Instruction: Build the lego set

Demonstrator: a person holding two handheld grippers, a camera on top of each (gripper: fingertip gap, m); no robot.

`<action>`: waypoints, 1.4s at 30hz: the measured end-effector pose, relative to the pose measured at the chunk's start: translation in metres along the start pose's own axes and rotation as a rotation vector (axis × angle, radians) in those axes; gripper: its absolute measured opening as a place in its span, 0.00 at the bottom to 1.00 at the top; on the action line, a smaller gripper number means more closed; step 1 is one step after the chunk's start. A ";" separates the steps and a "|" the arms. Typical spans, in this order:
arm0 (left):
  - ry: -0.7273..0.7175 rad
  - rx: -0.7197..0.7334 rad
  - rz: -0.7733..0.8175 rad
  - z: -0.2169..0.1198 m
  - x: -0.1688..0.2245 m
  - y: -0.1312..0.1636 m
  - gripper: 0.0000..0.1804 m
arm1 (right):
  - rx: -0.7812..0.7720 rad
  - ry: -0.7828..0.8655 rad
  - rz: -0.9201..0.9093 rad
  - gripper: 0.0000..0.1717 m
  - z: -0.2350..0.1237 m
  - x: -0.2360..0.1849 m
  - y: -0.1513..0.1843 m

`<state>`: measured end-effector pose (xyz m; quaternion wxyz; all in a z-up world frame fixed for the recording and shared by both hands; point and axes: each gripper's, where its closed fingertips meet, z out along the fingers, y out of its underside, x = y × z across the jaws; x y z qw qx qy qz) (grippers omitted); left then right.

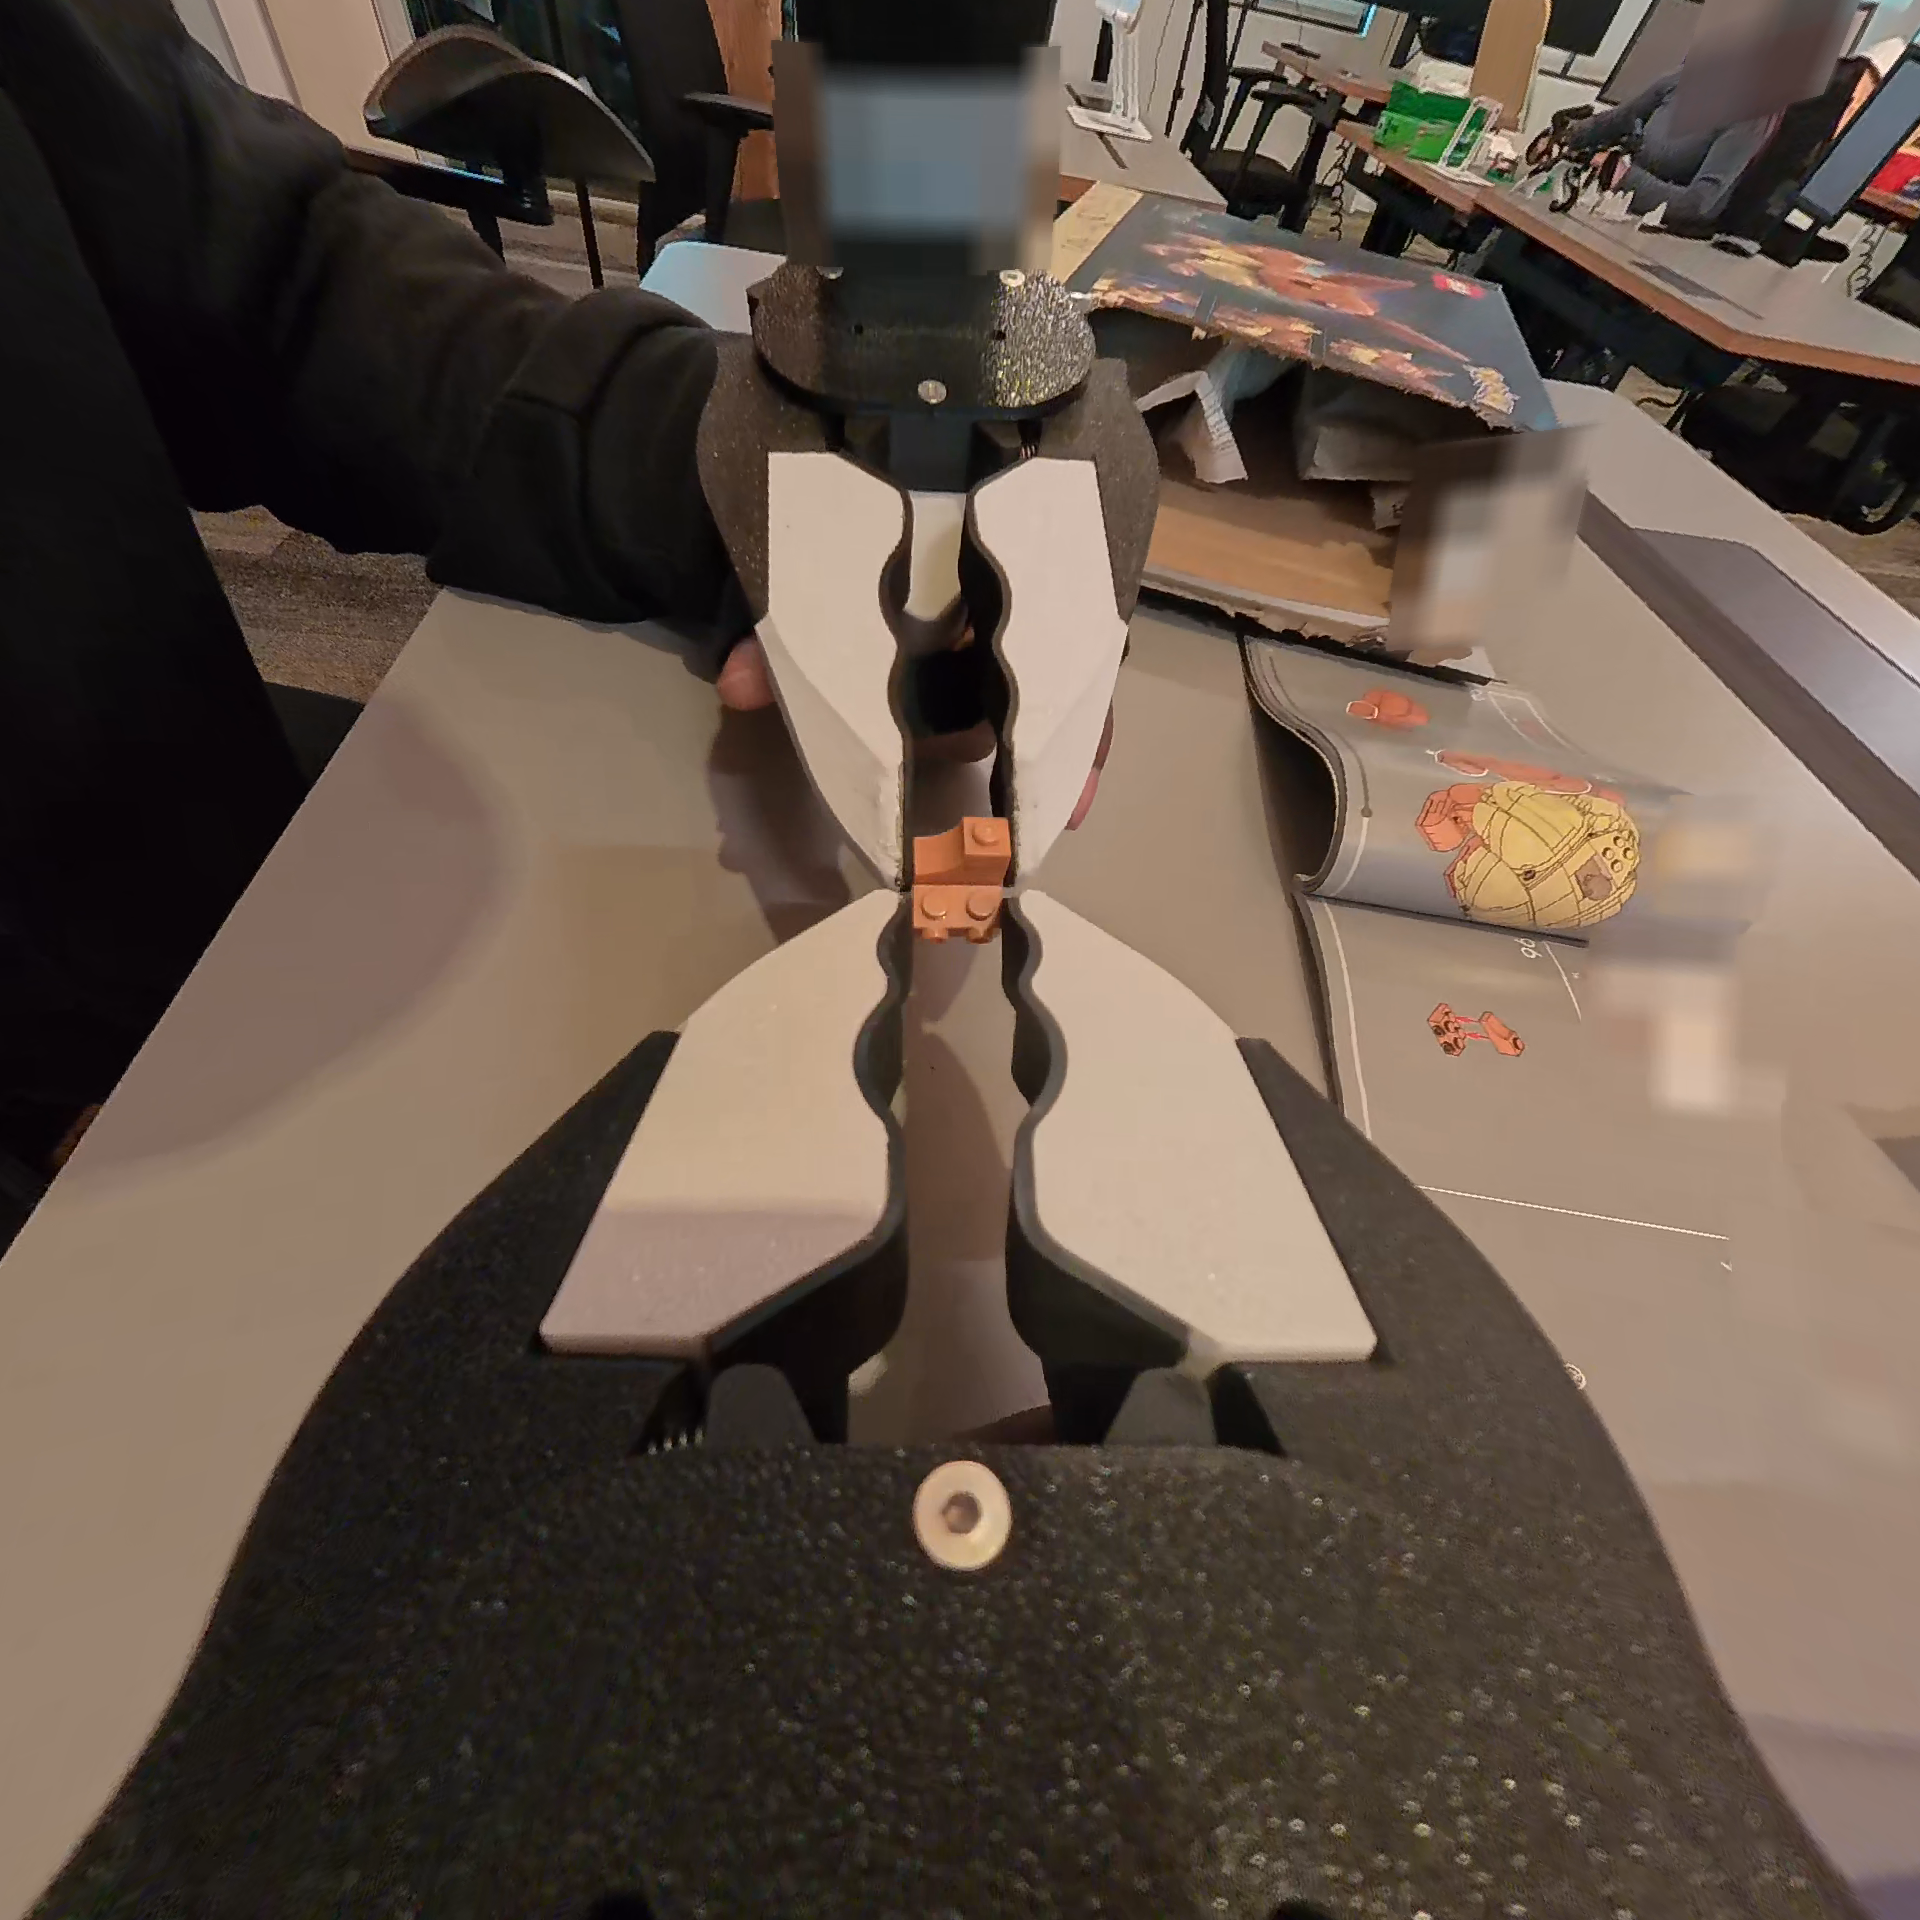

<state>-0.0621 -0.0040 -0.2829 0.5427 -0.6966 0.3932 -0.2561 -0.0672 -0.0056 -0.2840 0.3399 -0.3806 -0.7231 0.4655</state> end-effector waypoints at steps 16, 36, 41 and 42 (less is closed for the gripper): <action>-0.005 -0.009 0.009 0.001 0.000 0.001 0.10 | 0.001 -0.002 -0.005 0.09 0.000 -0.001 -0.001; 0.001 -0.004 0.047 0.000 0.004 -0.001 0.17 | 0.004 -0.021 0.014 0.09 0.000 -0.003 -0.001; -0.018 -0.007 0.152 -0.008 0.004 -0.004 0.22 | 0.012 -0.034 0.031 0.09 -0.001 -0.004 -0.001; -0.028 -0.009 0.181 -0.010 0.003 -0.004 0.22 | 0.014 -0.039 0.037 0.09 -0.001 -0.004 -0.001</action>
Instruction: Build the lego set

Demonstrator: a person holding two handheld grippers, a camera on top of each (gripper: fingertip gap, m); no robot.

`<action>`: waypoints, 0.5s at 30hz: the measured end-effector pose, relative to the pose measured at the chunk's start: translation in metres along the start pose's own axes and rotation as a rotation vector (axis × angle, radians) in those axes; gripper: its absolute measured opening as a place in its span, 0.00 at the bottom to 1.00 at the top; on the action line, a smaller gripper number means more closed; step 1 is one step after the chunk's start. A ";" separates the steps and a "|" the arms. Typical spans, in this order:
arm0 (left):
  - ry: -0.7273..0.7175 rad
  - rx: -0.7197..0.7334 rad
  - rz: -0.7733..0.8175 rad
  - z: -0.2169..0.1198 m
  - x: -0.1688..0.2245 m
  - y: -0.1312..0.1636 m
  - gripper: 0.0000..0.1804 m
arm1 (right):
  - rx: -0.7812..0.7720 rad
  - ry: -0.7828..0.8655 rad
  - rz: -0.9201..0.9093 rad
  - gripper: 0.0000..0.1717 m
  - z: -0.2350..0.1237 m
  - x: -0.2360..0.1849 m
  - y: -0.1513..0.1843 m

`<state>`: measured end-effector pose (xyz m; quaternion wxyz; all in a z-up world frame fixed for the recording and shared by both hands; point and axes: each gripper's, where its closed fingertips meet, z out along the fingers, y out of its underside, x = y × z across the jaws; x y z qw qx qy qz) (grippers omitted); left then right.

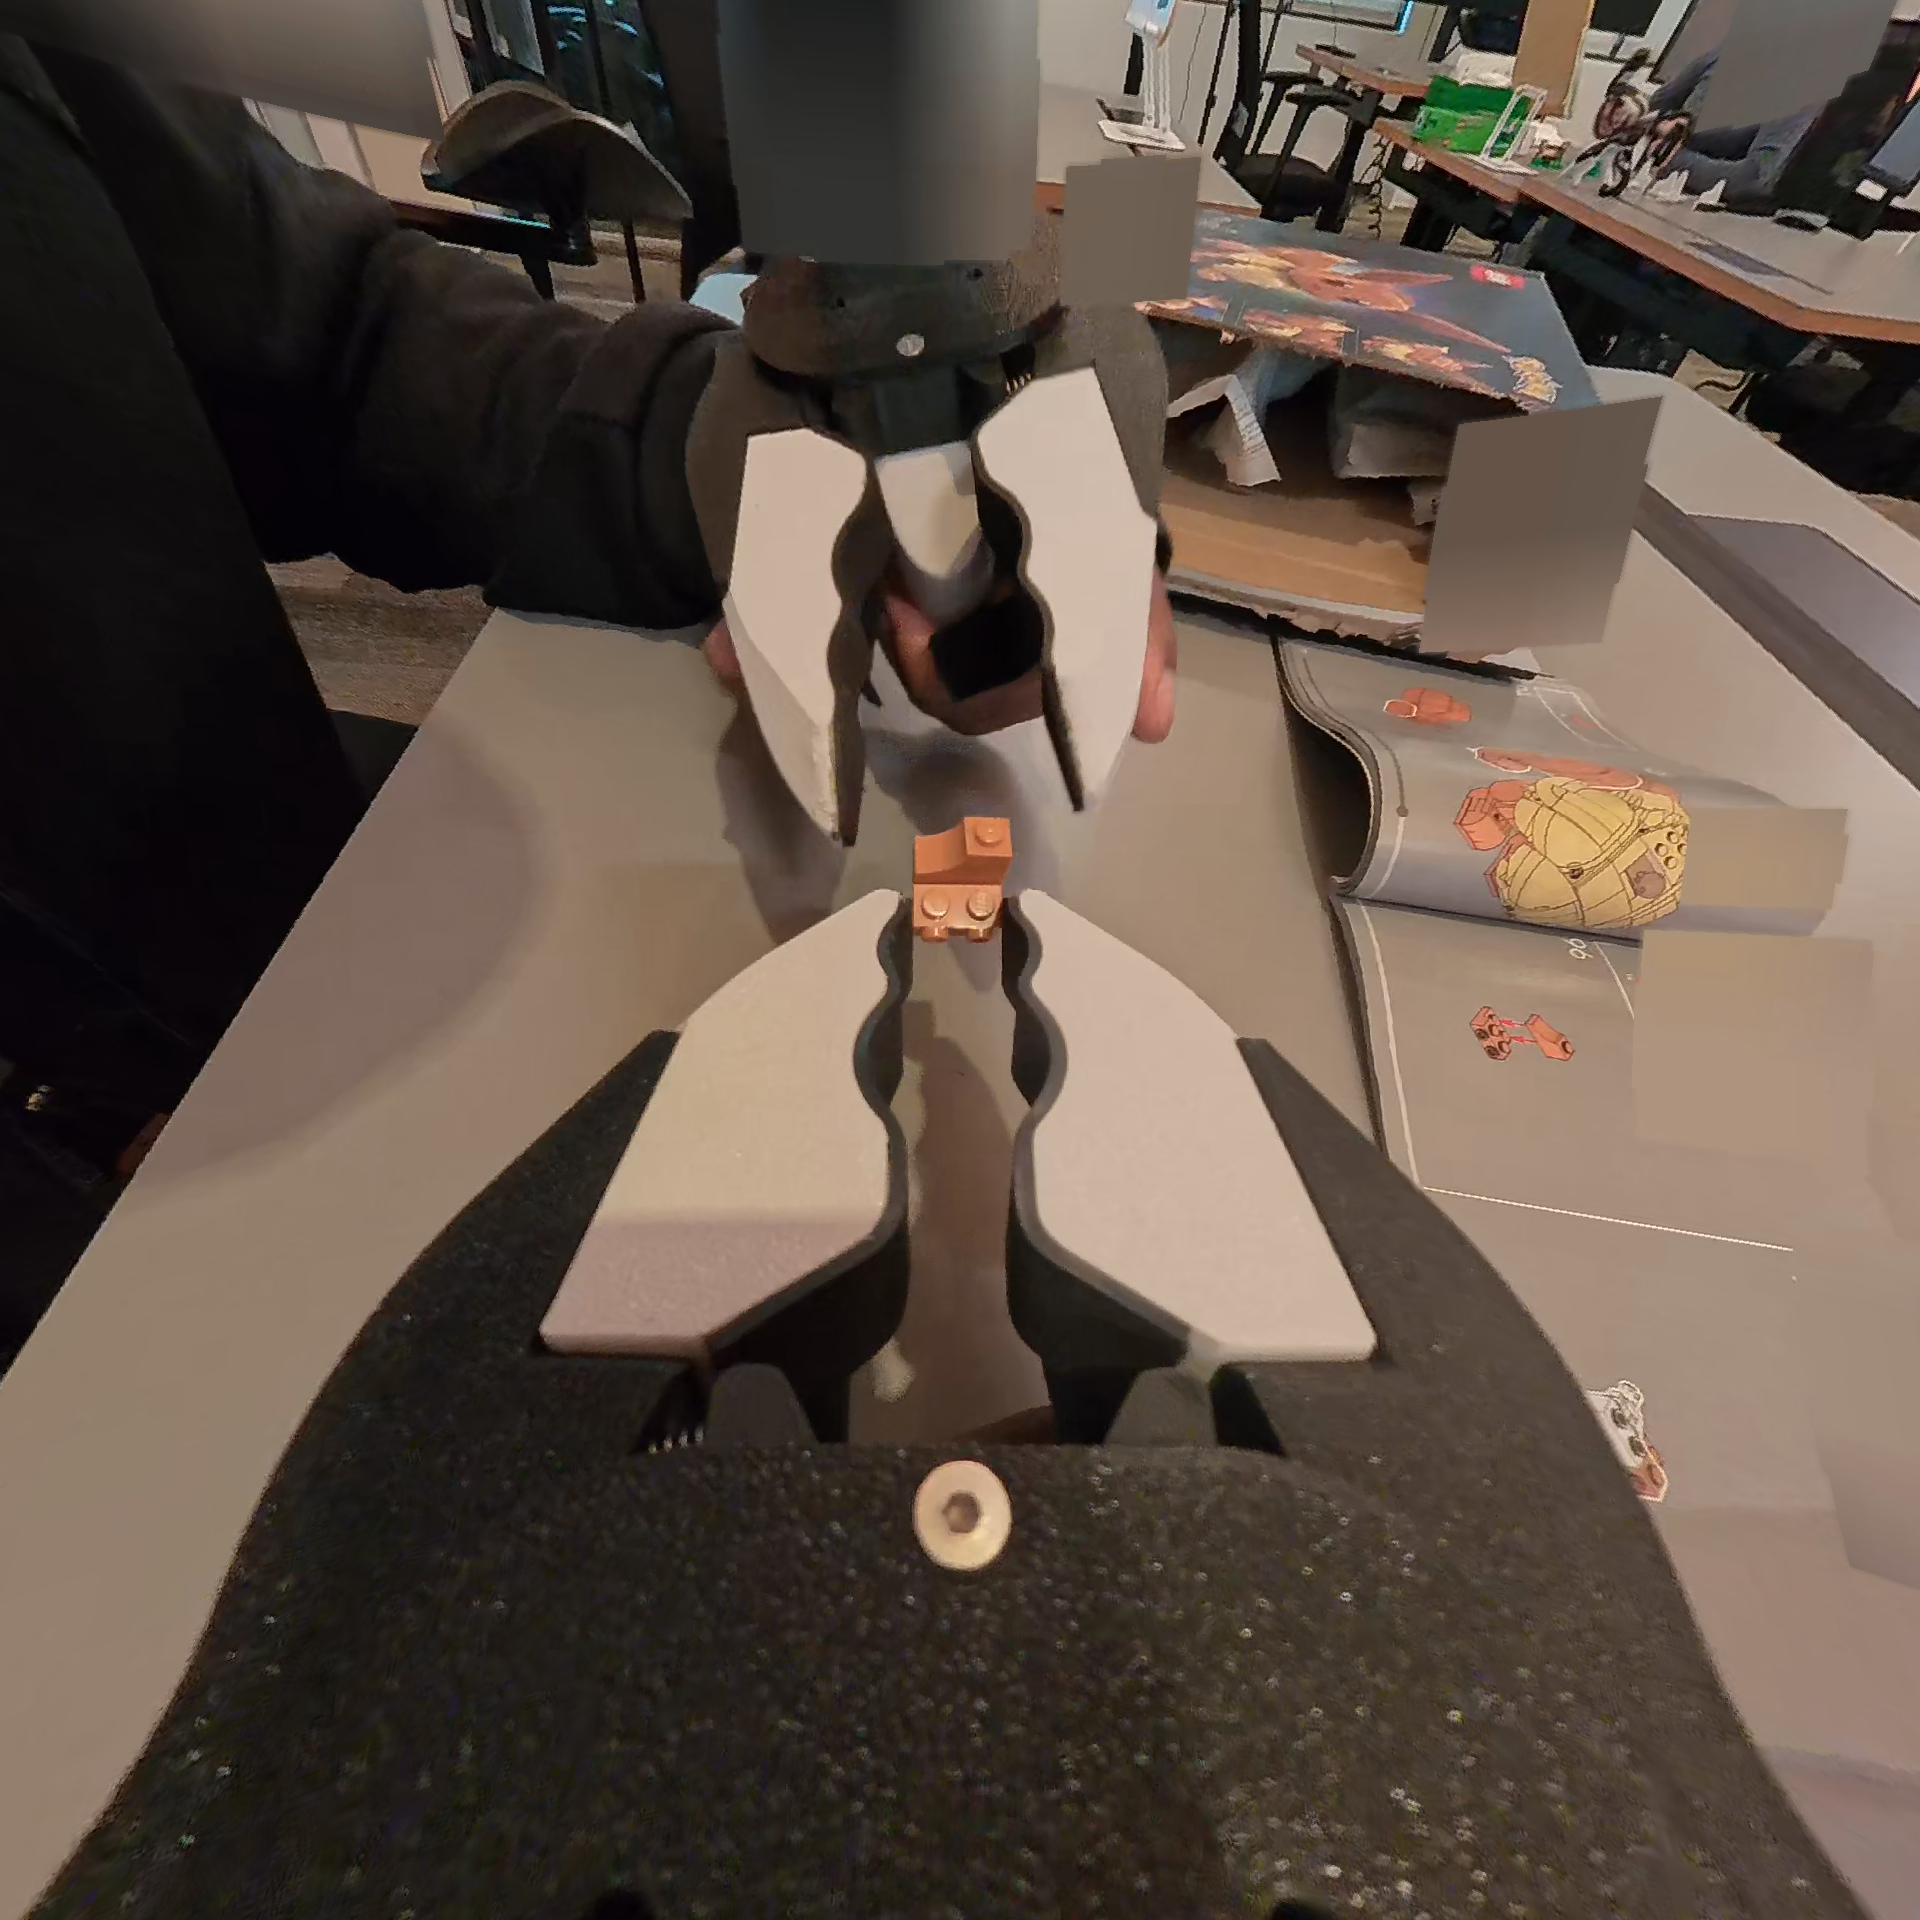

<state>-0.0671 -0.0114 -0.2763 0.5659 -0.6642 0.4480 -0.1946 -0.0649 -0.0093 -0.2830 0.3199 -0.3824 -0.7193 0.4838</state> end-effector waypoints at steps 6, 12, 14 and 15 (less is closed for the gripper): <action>-0.080 -0.075 0.310 -0.006 -0.003 0.012 0.22 | 0.007 -0.064 0.064 0.09 0.000 -0.006 0.000; -0.138 -0.054 0.595 -0.001 0.006 0.006 0.19 | 0.005 -0.086 0.091 0.09 0.000 -0.008 0.001; -0.177 -0.048 0.652 0.000 0.004 0.002 0.19 | -0.002 -0.093 0.089 0.09 0.001 -0.010 0.002; -0.191 -0.051 0.680 0.001 0.003 0.001 0.19 | -0.004 -0.096 0.089 0.09 0.002 -0.010 0.002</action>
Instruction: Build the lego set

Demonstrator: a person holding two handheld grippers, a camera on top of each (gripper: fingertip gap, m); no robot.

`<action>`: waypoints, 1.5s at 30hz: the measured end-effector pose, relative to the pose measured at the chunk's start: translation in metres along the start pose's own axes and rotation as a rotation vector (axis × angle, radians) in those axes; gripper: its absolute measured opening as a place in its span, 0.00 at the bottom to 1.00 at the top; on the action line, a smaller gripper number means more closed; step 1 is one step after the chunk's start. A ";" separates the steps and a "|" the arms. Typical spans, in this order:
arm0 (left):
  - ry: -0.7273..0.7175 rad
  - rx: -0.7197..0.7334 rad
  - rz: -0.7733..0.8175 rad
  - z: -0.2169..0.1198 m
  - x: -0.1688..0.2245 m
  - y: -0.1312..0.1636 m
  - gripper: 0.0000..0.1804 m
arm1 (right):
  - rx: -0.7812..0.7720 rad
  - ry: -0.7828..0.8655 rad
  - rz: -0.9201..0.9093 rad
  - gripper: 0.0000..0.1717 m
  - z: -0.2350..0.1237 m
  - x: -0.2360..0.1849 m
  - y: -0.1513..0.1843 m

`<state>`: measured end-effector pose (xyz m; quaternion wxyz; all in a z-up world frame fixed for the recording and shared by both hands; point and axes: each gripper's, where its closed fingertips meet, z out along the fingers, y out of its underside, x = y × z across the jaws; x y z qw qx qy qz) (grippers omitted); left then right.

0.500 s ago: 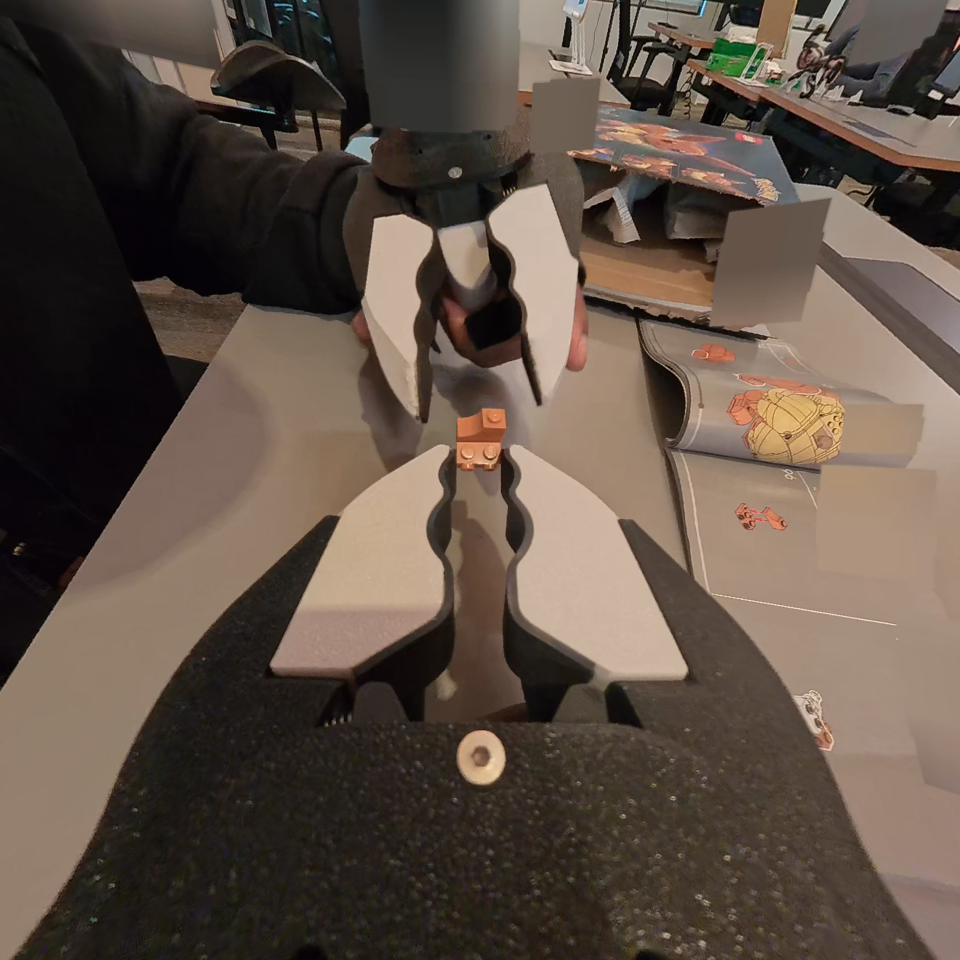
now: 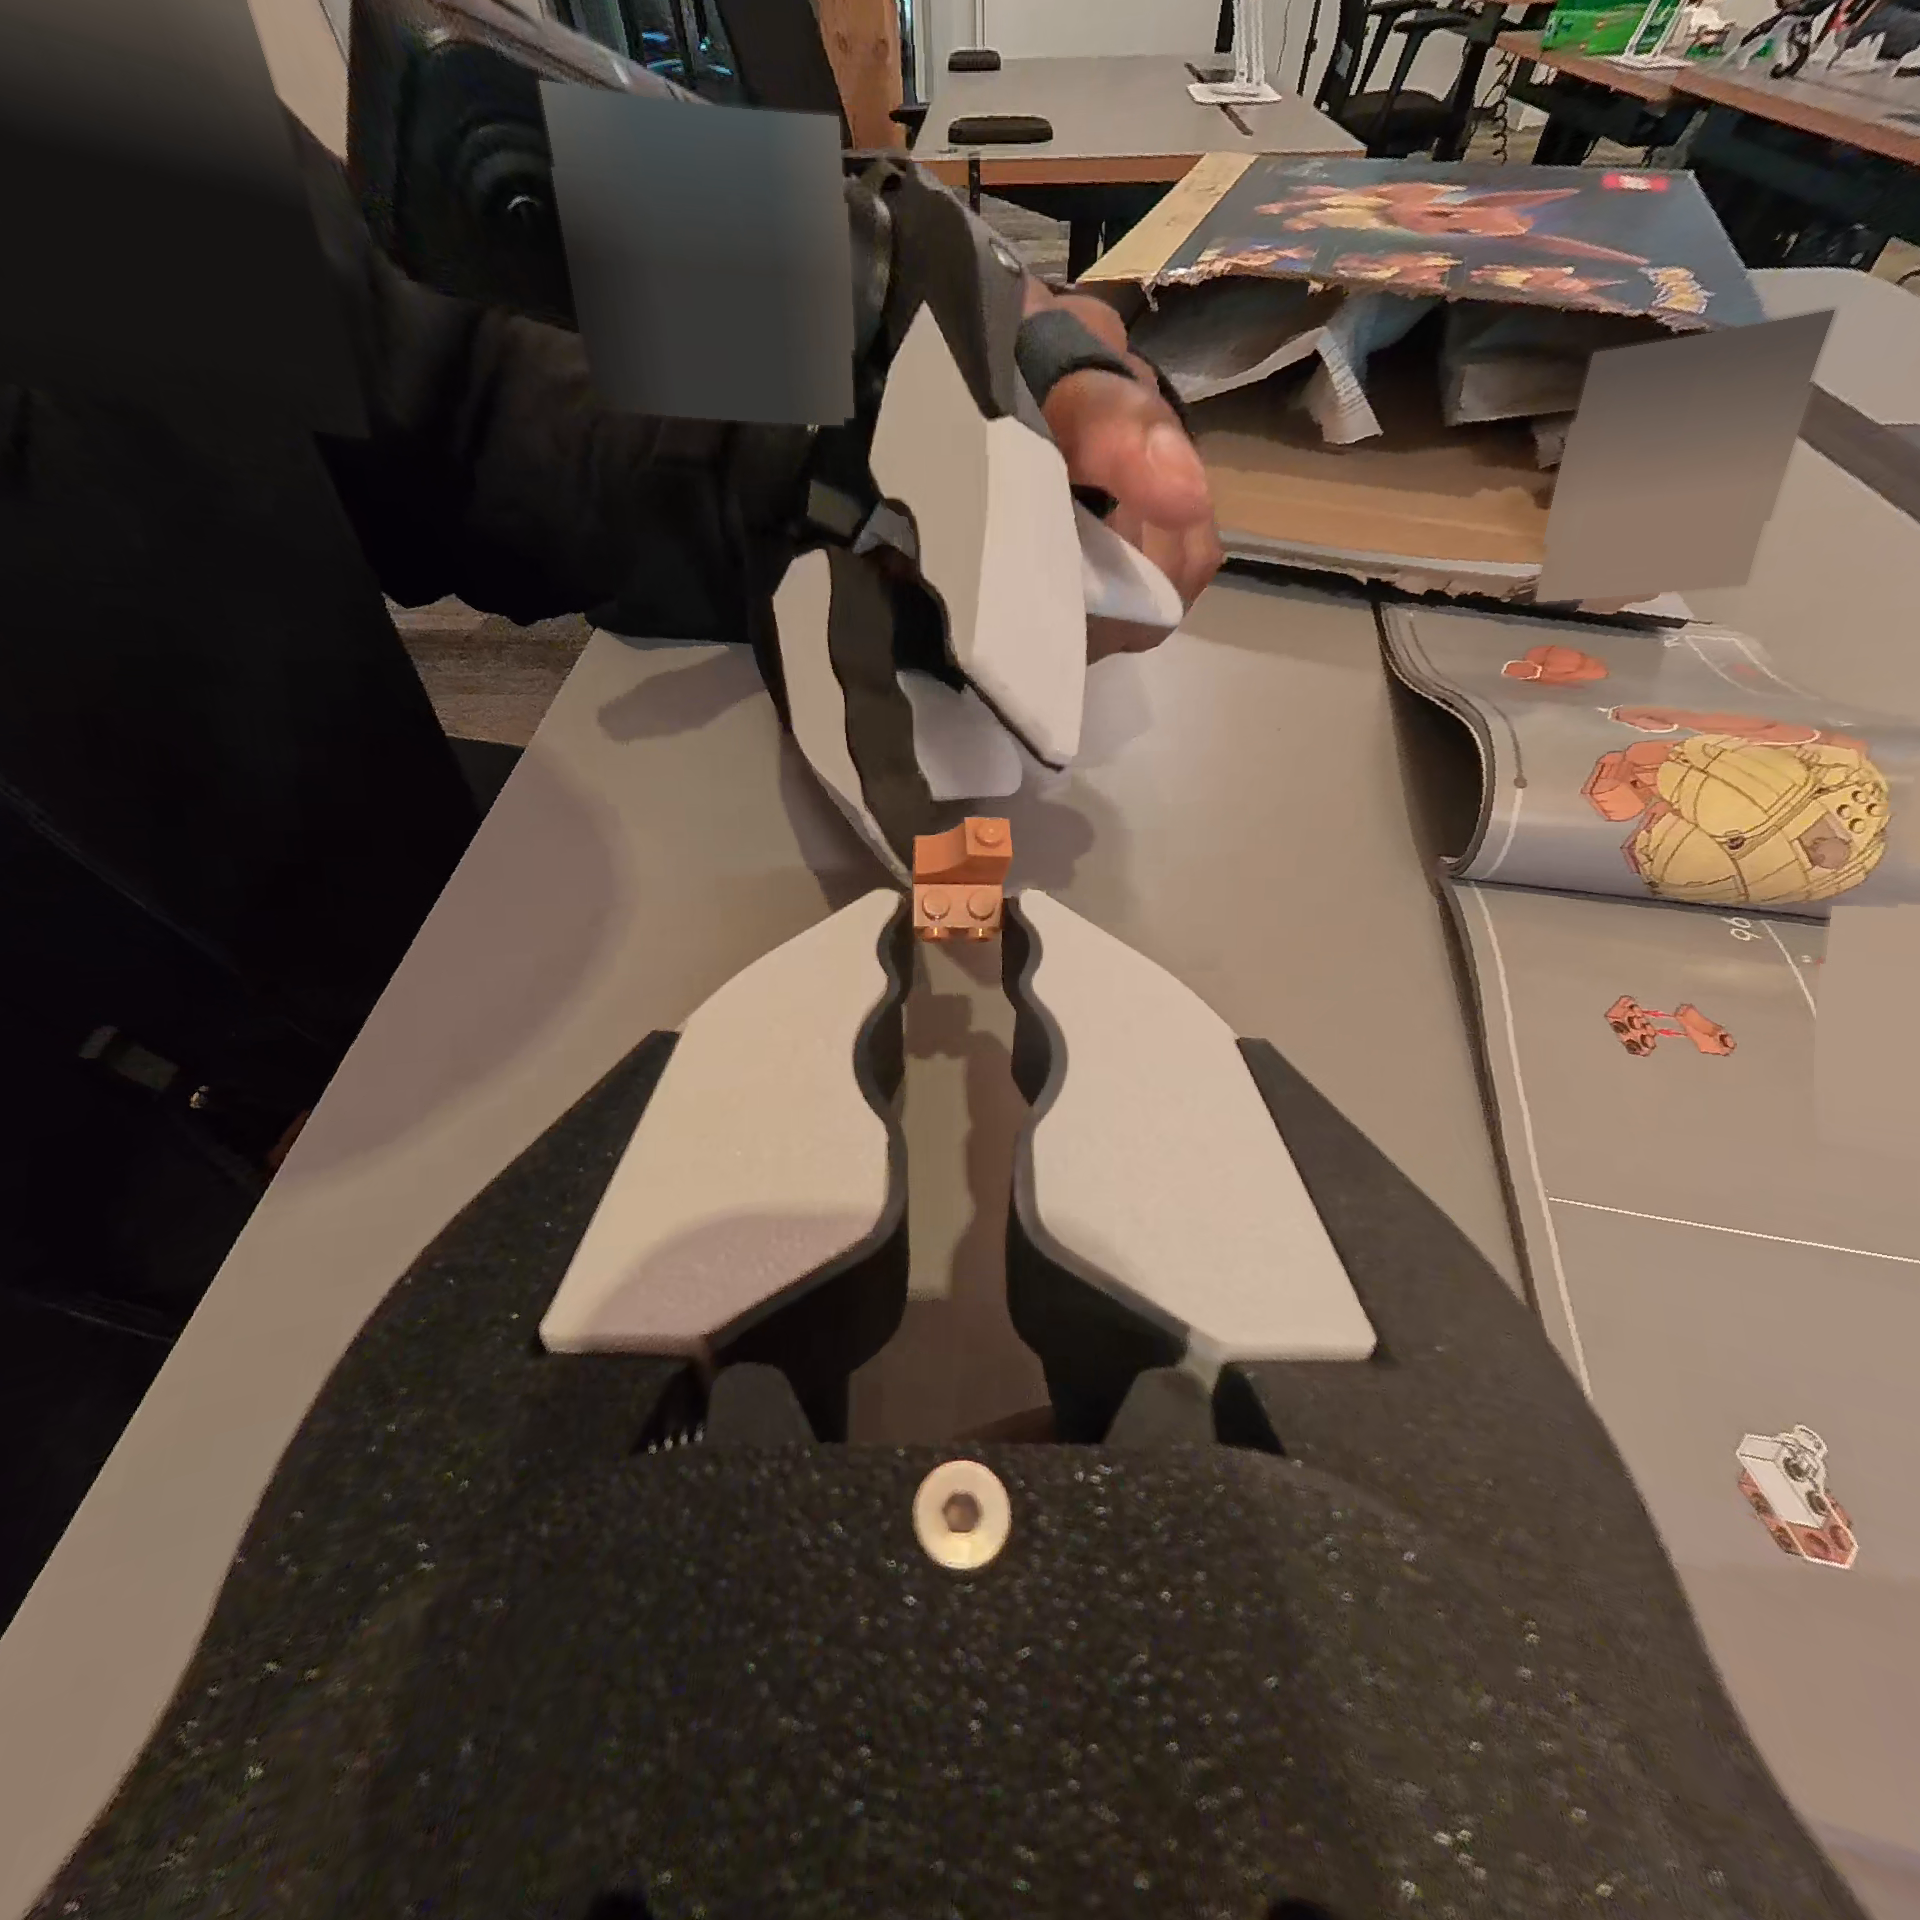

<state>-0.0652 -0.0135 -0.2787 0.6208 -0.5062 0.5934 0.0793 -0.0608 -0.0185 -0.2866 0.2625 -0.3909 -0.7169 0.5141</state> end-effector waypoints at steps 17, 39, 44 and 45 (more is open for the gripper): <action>-0.017 -0.029 0.114 0.007 0.005 0.002 0.11 | 0.006 -0.006 0.025 0.09 0.001 0.000 0.000; -0.016 -0.017 0.030 0.004 0.001 -0.003 0.09 | 0.056 -0.007 0.007 0.08 0.000 -0.004 -0.010; -0.023 0.003 -0.092 0.003 -0.005 -0.001 0.09 | 0.080 0.044 -0.051 0.07 -0.002 -0.001 -0.016; -0.023 0.002 -0.113 0.004 -0.005 0.000 0.09 | 0.080 0.058 -0.071 0.07 -0.003 0.000 -0.016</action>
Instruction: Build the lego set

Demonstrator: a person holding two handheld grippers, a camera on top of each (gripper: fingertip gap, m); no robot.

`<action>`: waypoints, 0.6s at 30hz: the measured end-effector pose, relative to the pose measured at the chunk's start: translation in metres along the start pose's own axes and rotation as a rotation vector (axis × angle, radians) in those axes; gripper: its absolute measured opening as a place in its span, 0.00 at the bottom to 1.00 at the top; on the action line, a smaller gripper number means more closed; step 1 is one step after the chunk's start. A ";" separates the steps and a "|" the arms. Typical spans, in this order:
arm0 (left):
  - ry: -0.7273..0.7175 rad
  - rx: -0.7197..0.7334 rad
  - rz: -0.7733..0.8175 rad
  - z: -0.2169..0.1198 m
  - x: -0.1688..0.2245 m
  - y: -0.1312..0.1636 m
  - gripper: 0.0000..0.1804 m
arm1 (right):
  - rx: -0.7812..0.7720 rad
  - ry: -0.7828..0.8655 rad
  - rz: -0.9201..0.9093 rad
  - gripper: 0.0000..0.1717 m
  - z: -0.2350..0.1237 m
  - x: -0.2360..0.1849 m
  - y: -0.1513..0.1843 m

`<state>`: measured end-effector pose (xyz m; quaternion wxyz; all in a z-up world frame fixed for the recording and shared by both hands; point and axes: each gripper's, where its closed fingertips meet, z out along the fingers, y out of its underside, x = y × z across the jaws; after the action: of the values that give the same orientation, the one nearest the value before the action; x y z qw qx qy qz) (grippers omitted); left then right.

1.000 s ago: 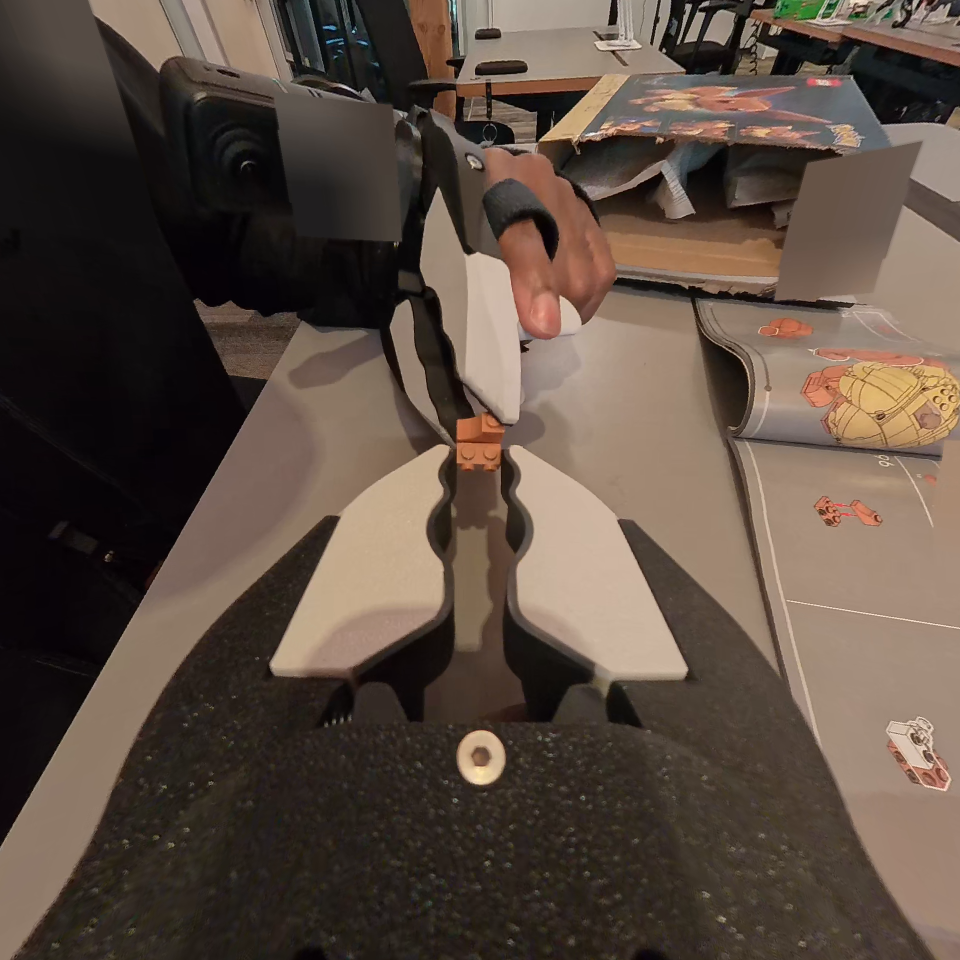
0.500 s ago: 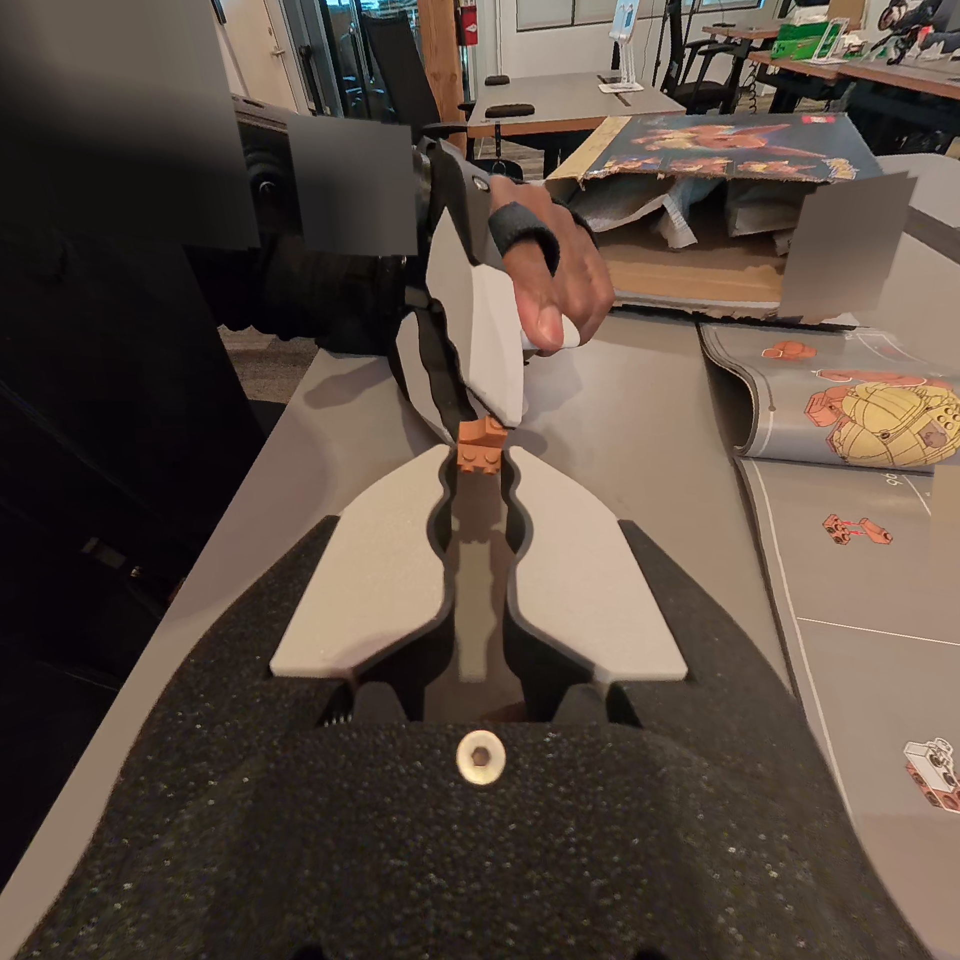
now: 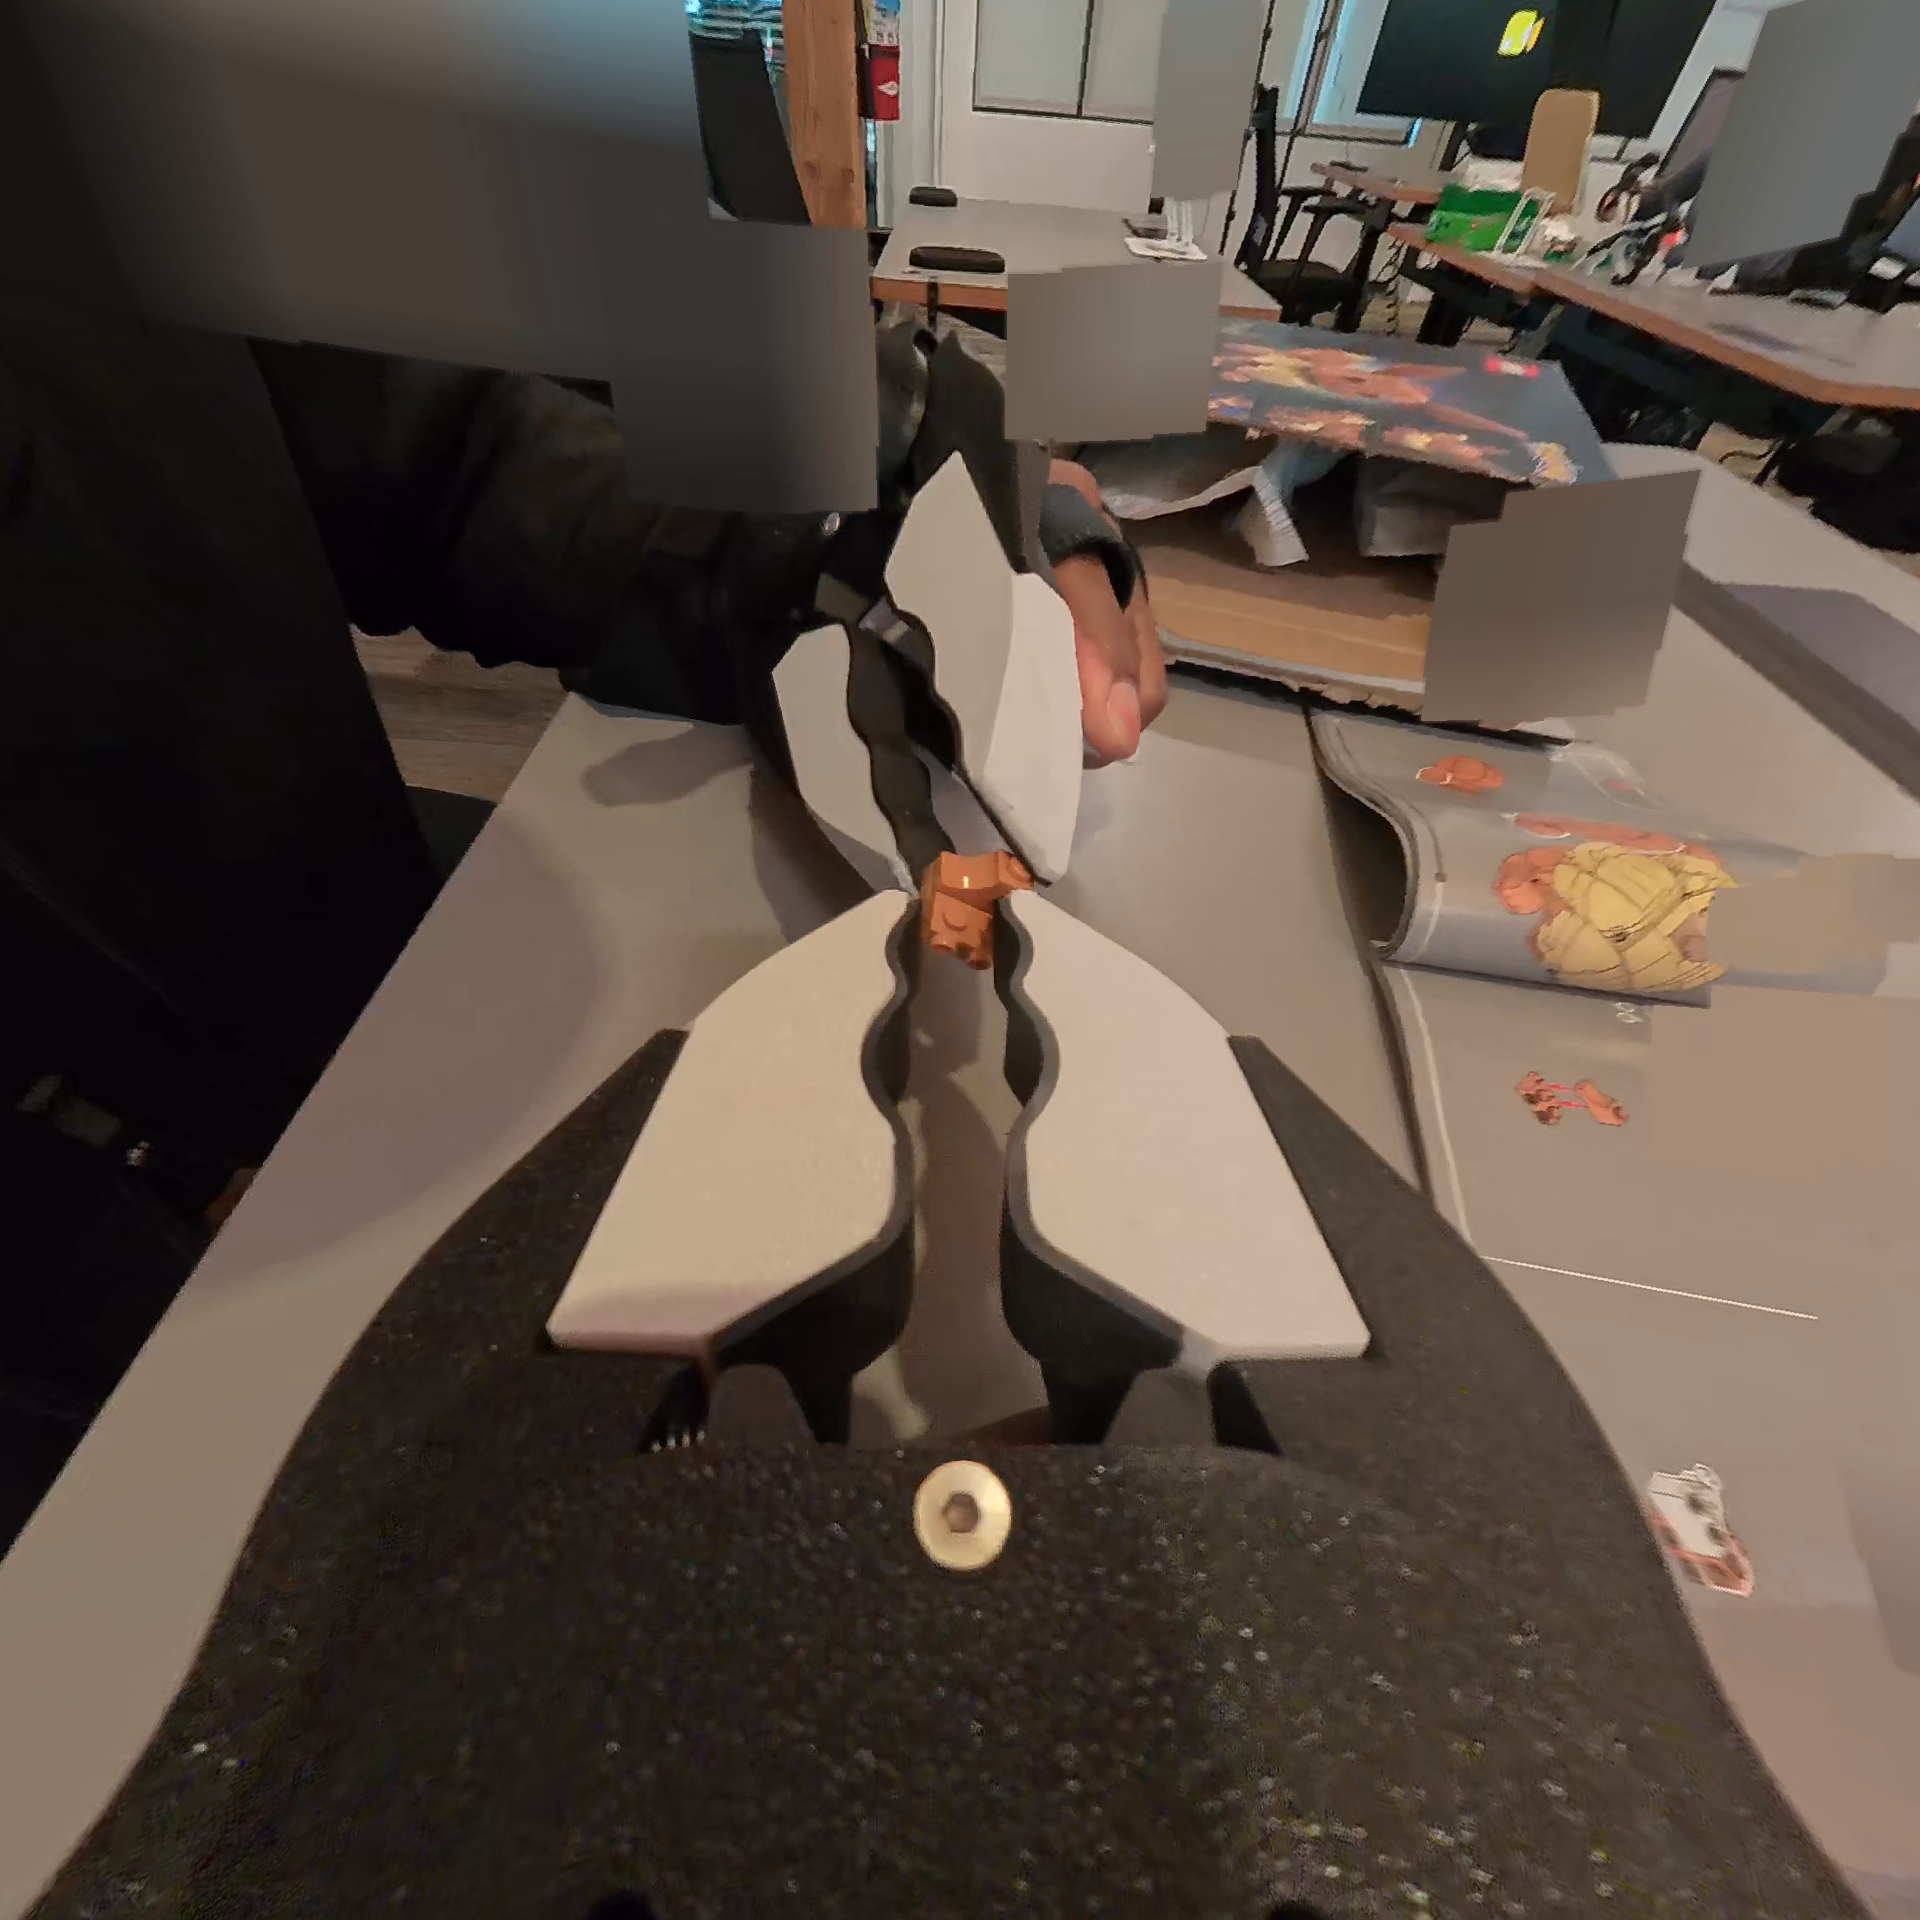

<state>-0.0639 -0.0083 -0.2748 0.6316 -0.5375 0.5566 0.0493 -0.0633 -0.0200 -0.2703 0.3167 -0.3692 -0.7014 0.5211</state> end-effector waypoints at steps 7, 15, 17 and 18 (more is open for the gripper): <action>0.003 0.013 -0.143 0.001 -0.004 0.003 0.09 | 0.002 0.088 -0.146 0.08 -0.002 0.005 -0.002; 0.048 0.051 -0.305 0.004 -0.003 0.001 0.09 | 0.015 0.147 -0.297 0.10 -0.001 0.003 -0.005; 0.063 0.062 -0.340 0.004 -0.002 0.000 0.09 | 0.017 0.165 -0.319 0.10 0.000 0.004 -0.006; 0.075 0.068 -0.353 0.004 -0.001 -0.001 0.09 | 0.014 0.166 -0.327 0.10 0.000 0.004 -0.005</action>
<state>-0.0607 -0.0050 -0.2743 0.6271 -0.6066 0.4780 -0.1013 -0.0661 -0.0180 -0.2649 0.4565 -0.2899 -0.7199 0.4352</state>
